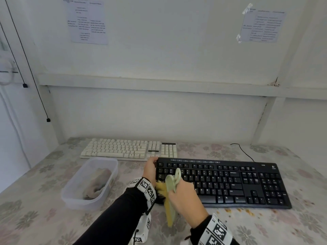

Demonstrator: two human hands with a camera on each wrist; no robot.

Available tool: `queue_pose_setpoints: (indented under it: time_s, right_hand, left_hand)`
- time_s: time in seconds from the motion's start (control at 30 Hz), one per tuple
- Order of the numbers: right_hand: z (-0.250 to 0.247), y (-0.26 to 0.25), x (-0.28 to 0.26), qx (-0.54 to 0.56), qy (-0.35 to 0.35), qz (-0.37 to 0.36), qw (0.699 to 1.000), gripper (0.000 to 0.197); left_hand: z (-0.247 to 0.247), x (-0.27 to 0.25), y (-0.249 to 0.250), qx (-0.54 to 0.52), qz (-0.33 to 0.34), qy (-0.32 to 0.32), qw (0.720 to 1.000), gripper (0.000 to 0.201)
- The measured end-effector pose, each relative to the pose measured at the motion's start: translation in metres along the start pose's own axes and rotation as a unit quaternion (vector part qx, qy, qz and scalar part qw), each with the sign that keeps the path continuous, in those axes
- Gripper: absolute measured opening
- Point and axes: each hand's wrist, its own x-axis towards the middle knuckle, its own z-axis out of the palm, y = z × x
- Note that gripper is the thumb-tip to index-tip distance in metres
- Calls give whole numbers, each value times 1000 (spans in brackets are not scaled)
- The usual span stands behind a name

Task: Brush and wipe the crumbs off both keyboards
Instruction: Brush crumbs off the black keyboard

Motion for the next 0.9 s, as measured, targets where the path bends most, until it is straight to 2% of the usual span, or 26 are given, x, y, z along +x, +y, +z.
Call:
queue_pose_setpoints:
  time_s: [0.1, 0.17, 0.33, 0.43, 0.5, 0.57, 0.9]
  right_hand:
    - [1, 0, -7, -13, -26, 17, 999, 24]
    - [-4, -5, -9, -16, -16, 18, 1000, 24]
    - [-11, -26, -1, 45, 87, -18, 995, 23]
    - [-4, -37, 14, 79, 131, -25, 988, 7]
    - [3, -41, 23, 82, 152, -31, 984, 24]
    - [7, -44, 28, 74, 165, -31, 983, 30]
    - [25, -24, 18, -11, 101, 29, 994, 25]
  left_hand:
    - [-1, -2, 1, -3, -11, -16, 1000, 32]
    - [-1, -2, 2, -4, -14, -19, 1000, 32]
    - [-1, -4, 4, 9, -10, -8, 1000, 27]
    - [-2, -5, 5, 22, -10, -14, 1000, 32]
    - [-2, -4, 5, 26, -5, -7, 1000, 35]
    - [-3, -3, 6, 19, -1, 1, 1000, 36]
    - [-4, -4, 6, -21, -37, -11, 999, 33]
